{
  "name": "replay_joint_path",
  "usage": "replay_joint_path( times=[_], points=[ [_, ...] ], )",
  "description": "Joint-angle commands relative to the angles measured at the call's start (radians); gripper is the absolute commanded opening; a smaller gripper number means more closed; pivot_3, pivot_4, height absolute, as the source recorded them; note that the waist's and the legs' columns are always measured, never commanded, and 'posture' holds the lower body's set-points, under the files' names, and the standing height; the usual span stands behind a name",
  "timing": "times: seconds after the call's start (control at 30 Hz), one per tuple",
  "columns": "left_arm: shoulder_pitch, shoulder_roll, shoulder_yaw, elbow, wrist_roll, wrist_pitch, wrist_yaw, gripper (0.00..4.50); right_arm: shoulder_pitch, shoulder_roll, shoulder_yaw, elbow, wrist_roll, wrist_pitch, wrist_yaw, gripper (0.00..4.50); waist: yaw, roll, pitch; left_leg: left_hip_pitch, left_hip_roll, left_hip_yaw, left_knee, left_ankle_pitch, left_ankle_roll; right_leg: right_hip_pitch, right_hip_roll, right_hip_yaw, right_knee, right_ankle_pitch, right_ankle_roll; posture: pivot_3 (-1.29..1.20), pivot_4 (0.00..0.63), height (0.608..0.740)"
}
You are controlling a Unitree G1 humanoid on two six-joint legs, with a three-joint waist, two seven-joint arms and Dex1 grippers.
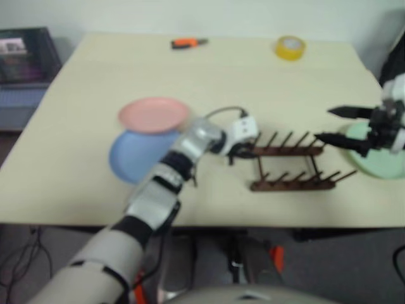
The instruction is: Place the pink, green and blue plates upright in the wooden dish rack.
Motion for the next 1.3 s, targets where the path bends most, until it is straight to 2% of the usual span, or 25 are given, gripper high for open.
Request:
replay_joint_path(
  times=[0.03, 0.33, 0.67, 0.87, 1.0, 1.13, 1.3],
  points=[
    [-0.084, -0.022, 0.036, 0.065, 0.013, -0.058, 0.001, 1.05, 0.002, -0.023, -0.044, -0.031, 0.017, 0.003, -0.007, 4.19, 0.0, 0.0, 0.0, 0.0, 0.0, 0.0, 0.0, 0.0, 0.0, 0.0, 0.0, 0.0, 0.0, 0.0, 0.0, 0.0, 0.15, 0.74],
    [-0.152, -0.021, 0.081, 0.194, 0.043, -0.106, 0.011, 1.05, 0.022, -0.021, -0.054, -0.056, 0.027, 0.013, -0.022, 4.19, -0.005, 0.0, 0.0, 0.0, 0.0, 0.0, 0.0, 0.0, 0.0, 0.0, 0.0, -0.001, 0.0, 0.0, 0.0, 0.0, 0.15, 0.74],
    [-0.124, -0.036, 0.073, 0.225, 0.119, -0.144, 0.082, 1.05, 0.033, -0.024, -0.064, -0.069, 0.032, 0.025, -0.023, 4.19, -0.004, 0.0, 0.0, 0.0, 0.001, 0.0, 0.0, 0.0, 0.0, 0.0, 0.0, -0.001, 0.0, 0.0, 0.0, 0.0, 0.15, 0.74],
    [-0.129, -0.033, 0.078, 0.232, 0.159, -0.149, 0.156, 3.13, 0.021, -0.022, -0.051, -0.067, 0.031, 0.028, -0.023, 4.19, -0.005, 0.0, 0.0, 0.0, 0.0, 0.0, 0.0, 0.0, 0.0, 0.0, 0.0, 0.0, 0.0, 0.0, 0.001, 0.0, 0.15, 0.74],
    [-0.142, -0.005, 0.049, 0.228, 0.23, -0.196, 0.288, 4.47, 0.008, -0.018, -0.033, -0.058, 0.026, 0.02, -0.018, 4.19, -0.006, 0.0, 0.0, 0.0, 0.001, 0.0, 0.0, 0.0, 0.0, 0.0, 0.0, 0.0, 0.0, 0.0, 0.001, 0.0, 0.15, 0.74],
    [-0.155, 0.025, 0.063, 0.194, 0.225, -0.245, 0.233, 4.47, -0.004, -0.017, -0.022, -0.043, 0.021, 0.011, -0.011, 4.19, -0.01, 0.0, 0.0, 0.001, 0.001, 0.0, 0.0, 0.0, 0.0, 0.0, 0.0, 0.0, 0.001, 0.001, 0.001, 0.0, 0.15, 0.74],
    [-0.134, 0.101, 0.057, -0.039, 0.204, -0.281, 0.108, 4.47, -0.009, -0.024, -0.018, -0.023, 0.012, -0.001, -0.001, 4.19, -0.011, 0.0, 0.0, 0.0, 0.002, 0.0, 0.0, 0.0, 0.0, 0.0, 0.0, 0.001, 0.001, 0.0, 0.001, 0.0, 0.15, 0.74]
  ],
)
